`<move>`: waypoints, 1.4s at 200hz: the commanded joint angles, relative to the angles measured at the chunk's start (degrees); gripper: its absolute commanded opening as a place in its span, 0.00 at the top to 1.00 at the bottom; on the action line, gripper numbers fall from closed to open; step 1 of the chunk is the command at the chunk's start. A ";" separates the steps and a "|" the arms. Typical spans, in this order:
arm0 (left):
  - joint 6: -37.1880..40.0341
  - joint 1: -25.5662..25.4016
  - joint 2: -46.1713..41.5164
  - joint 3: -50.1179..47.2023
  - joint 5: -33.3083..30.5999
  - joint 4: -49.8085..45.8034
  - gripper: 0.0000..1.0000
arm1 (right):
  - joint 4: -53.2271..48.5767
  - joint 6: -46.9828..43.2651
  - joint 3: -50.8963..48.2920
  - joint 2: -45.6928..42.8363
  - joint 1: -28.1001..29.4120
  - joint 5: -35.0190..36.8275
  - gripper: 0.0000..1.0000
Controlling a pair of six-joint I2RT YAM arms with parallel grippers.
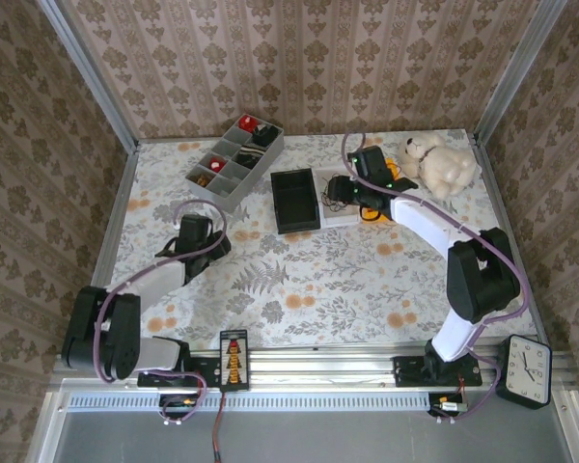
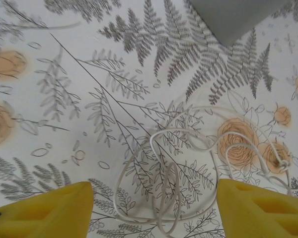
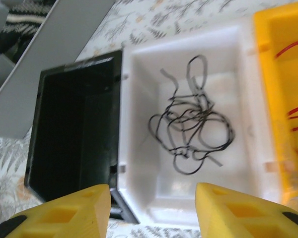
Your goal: Untangle the cables
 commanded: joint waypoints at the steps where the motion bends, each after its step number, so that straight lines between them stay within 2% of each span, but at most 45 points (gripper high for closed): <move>1: -1.01 0.21 2.61 2.76 3.46 -1.95 0.36 | 0.22 1.18 -0.81 -0.48 0.53 0.89 0.51; 101: -1.03 -0.40 5.09 4.14 0.03 -5.11 0.56 | -0.34 0.74 -0.47 0.29 0.72 0.03 0.52; 171: 2.15 -1.87 8.67 7.63 -0.41 -5.45 0.66 | -0.46 0.45 -0.94 -0.04 0.72 -0.36 0.52; 205: 1.97 -3.25 10.50 9.49 -1.86 -8.02 0.80 | -0.36 0.35 -1.46 -0.47 0.72 -0.06 0.52; 237: 3.08 -4.89 9.13 12.19 -4.61 -11.21 1.00 | 0.13 0.50 -2.64 -1.68 0.72 0.47 0.52; 280: 8.45 -8.66 2.28 18.56 -10.28 -18.51 1.00 | 0.74 0.39 -3.92 -2.61 0.55 1.25 0.52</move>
